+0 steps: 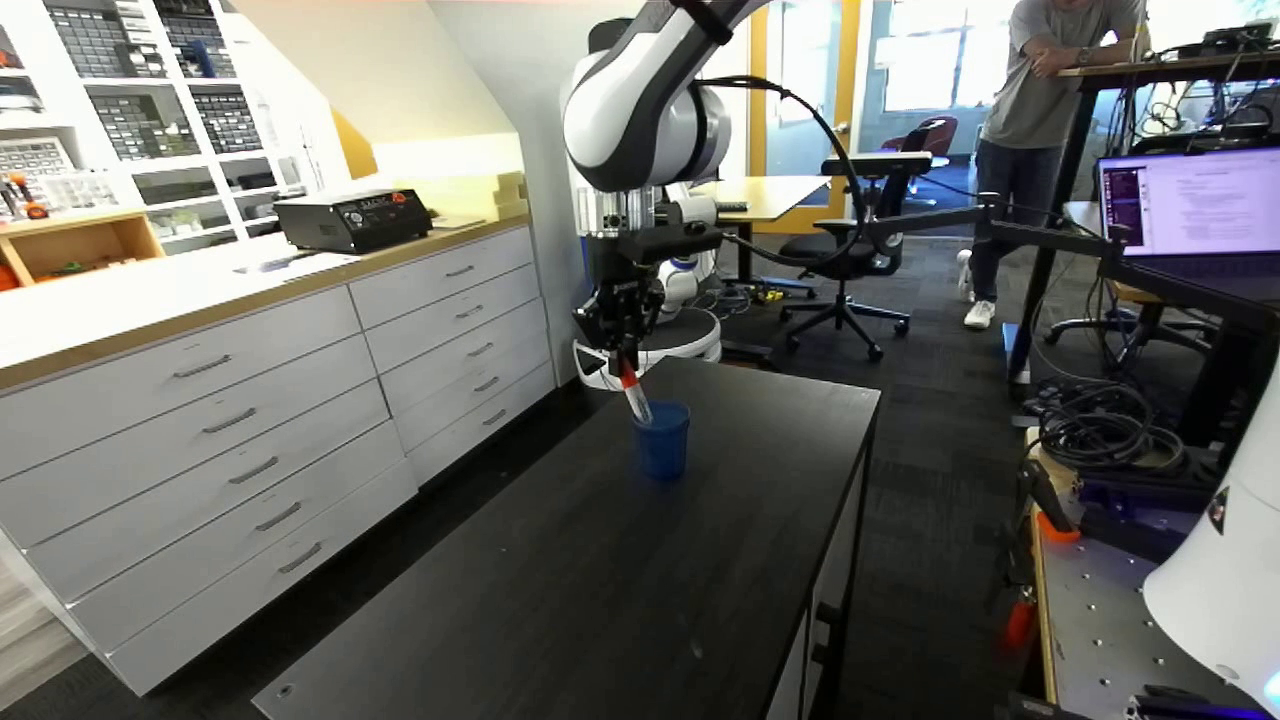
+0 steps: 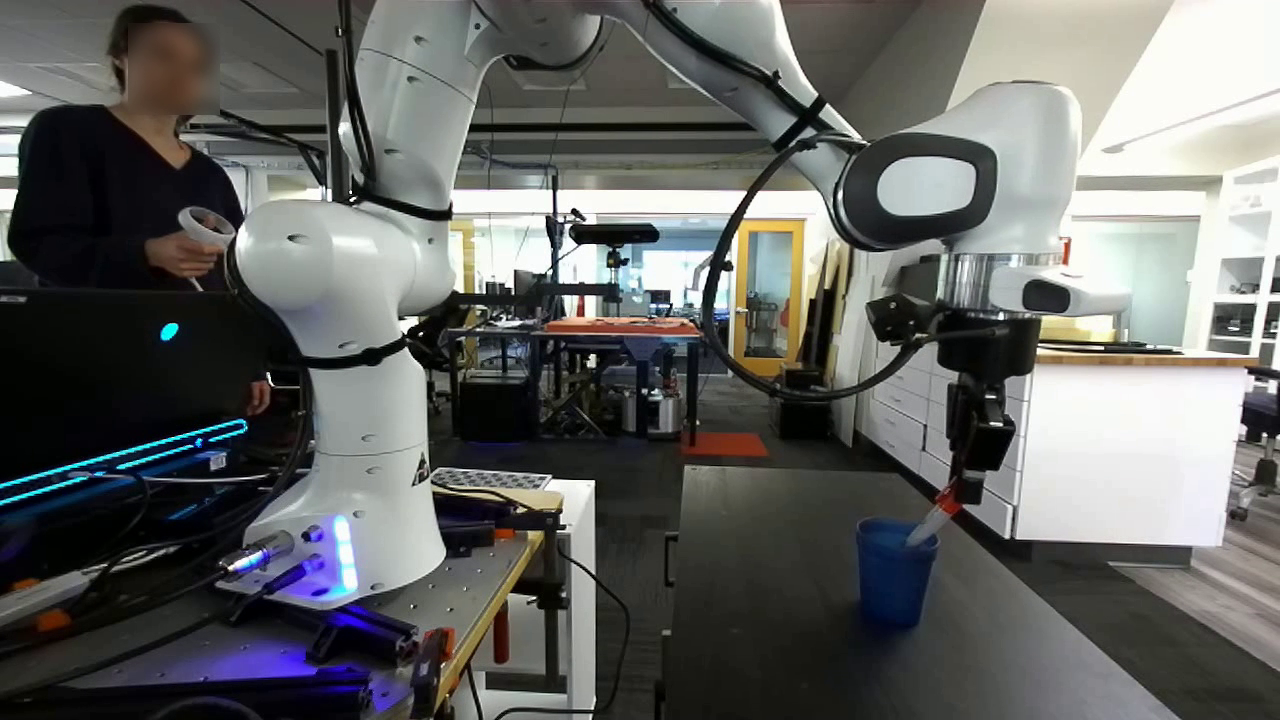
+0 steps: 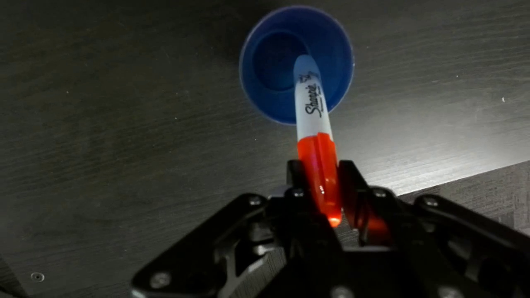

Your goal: Put the marker on the table

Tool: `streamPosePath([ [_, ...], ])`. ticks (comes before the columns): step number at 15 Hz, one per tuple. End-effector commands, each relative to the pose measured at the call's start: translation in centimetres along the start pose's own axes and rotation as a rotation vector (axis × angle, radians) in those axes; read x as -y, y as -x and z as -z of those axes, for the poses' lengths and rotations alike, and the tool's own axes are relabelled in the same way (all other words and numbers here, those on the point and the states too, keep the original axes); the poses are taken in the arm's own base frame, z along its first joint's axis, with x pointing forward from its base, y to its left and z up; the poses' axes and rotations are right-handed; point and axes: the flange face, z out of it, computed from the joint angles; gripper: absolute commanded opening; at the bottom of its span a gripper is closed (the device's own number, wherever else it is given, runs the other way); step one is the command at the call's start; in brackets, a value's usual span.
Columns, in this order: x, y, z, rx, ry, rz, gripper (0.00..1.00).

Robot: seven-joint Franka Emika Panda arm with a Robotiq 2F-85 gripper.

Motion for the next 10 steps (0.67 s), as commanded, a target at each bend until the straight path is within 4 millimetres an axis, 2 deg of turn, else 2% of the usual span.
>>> streamPosePath([
  [1,-0.1,0.2,2.3,0.009,0.012,0.003,0.06],
  [10,-0.4,1.0,5.5,0.038,0.032,0.01,0.06],
])
